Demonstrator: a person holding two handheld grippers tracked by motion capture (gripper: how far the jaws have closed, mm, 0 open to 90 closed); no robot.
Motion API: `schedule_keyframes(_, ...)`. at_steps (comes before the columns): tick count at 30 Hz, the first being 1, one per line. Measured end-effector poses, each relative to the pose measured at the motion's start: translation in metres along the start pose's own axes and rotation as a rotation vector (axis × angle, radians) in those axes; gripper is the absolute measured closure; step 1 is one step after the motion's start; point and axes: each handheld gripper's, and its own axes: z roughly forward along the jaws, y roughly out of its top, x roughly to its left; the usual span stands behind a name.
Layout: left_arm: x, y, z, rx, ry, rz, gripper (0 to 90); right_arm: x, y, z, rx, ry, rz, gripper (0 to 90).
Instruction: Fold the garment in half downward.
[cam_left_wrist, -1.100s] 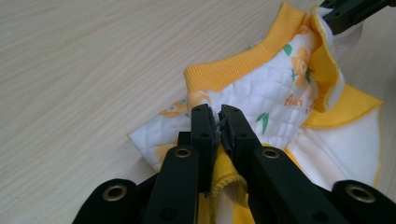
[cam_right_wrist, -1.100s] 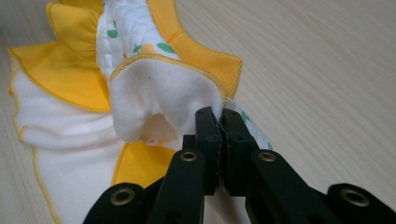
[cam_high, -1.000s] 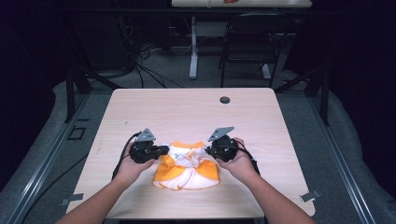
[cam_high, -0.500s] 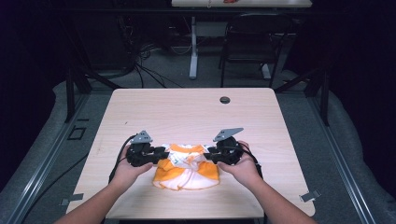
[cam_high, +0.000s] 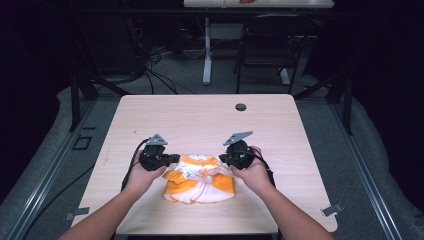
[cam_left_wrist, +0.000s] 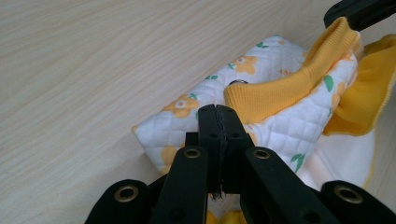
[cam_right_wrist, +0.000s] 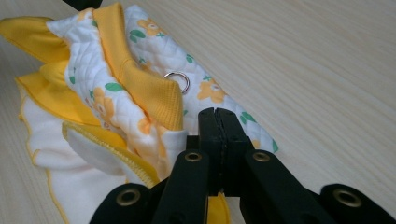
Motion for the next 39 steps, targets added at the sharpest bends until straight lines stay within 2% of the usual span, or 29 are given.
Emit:
schedule_keyframes(7,-0.009,-0.004,-0.007,-0.005,-0.043,0.009,90.0,0.012,-0.003,-0.005,-0.002,0.033,-0.037,89.9)
schedule_keyframes(14,-0.025,-0.011,-0.017,0.014,-0.083,0.049,90.0,0.028,-0.008,-0.015,-0.004,0.070,-0.072,90.0)
schedule_keyframes(20,-0.037,-0.022,-0.019,0.043,-0.110,0.076,90.0,0.043,-0.020,-0.017,0.019,0.105,-0.103,90.0)
schedule_keyframes(23,-0.042,-0.028,-0.020,0.048,-0.126,0.084,90.0,0.050,-0.029,-0.016,0.024,0.125,-0.101,90.0)
schedule_keyframes(26,-0.045,-0.036,-0.020,0.069,-0.123,0.088,90.0,0.055,-0.037,-0.014,0.031,0.141,-0.100,90.0)
schedule_keyframes(29,-0.046,-0.046,-0.017,0.095,-0.121,0.072,90.0,0.058,-0.046,-0.010,0.043,0.155,-0.089,90.0)
schedule_keyframes(31,-0.046,-0.053,-0.014,0.106,-0.119,0.068,90.0,0.059,-0.050,-0.007,0.064,0.155,-0.100,90.0)
schedule_keyframes(36,-0.043,-0.069,-0.006,0.121,-0.101,0.065,90.0,0.061,-0.062,0.002,0.096,0.151,-0.093,90.0)
schedule_keyframes(39,-0.042,-0.073,-0.004,0.118,-0.101,0.055,90.0,0.061,-0.065,0.005,0.098,0.156,-0.085,90.0)
